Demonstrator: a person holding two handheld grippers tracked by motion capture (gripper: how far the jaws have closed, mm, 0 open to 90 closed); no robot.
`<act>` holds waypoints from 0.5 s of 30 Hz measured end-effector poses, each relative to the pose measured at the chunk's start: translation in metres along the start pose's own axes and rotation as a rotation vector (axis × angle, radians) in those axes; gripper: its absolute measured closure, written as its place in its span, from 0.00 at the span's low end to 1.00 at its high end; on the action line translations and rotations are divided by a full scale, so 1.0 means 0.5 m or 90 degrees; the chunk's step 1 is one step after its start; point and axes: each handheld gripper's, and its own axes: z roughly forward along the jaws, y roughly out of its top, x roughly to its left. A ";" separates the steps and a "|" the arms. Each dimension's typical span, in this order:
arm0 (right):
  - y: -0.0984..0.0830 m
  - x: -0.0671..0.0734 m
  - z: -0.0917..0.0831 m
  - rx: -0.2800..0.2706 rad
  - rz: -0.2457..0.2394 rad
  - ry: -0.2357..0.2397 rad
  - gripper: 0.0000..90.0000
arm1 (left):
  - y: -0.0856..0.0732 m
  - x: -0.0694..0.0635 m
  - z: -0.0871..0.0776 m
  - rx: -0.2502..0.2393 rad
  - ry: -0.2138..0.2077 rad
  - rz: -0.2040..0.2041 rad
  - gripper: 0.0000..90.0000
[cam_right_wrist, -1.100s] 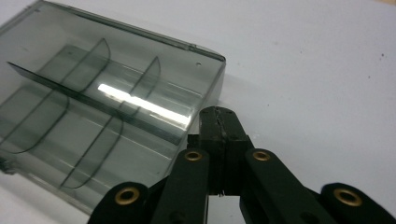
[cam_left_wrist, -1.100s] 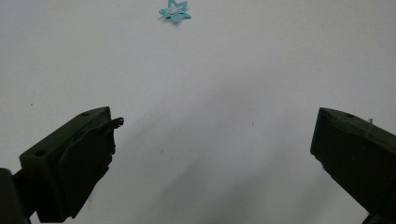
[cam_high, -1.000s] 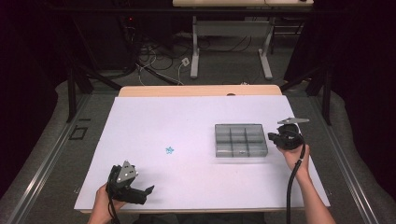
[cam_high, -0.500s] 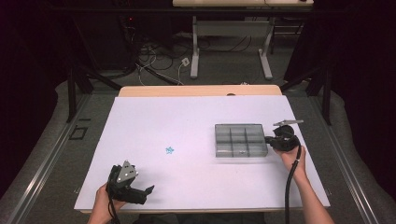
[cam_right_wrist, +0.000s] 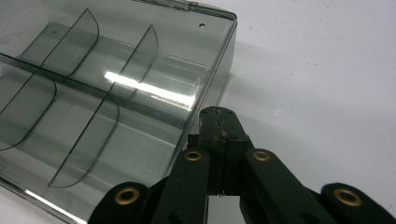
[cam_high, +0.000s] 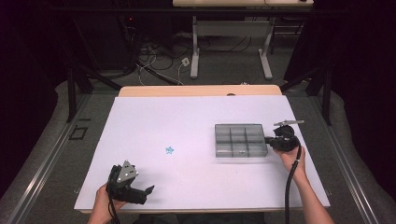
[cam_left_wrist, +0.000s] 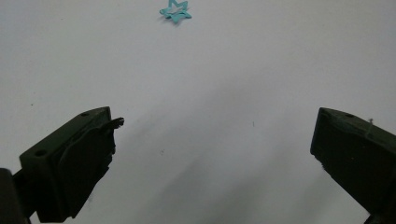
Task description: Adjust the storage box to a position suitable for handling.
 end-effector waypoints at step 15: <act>0.001 0.007 0.000 0.007 0.020 0.010 1.00 | 0.002 0.001 -0.005 0.012 -0.009 0.004 0.00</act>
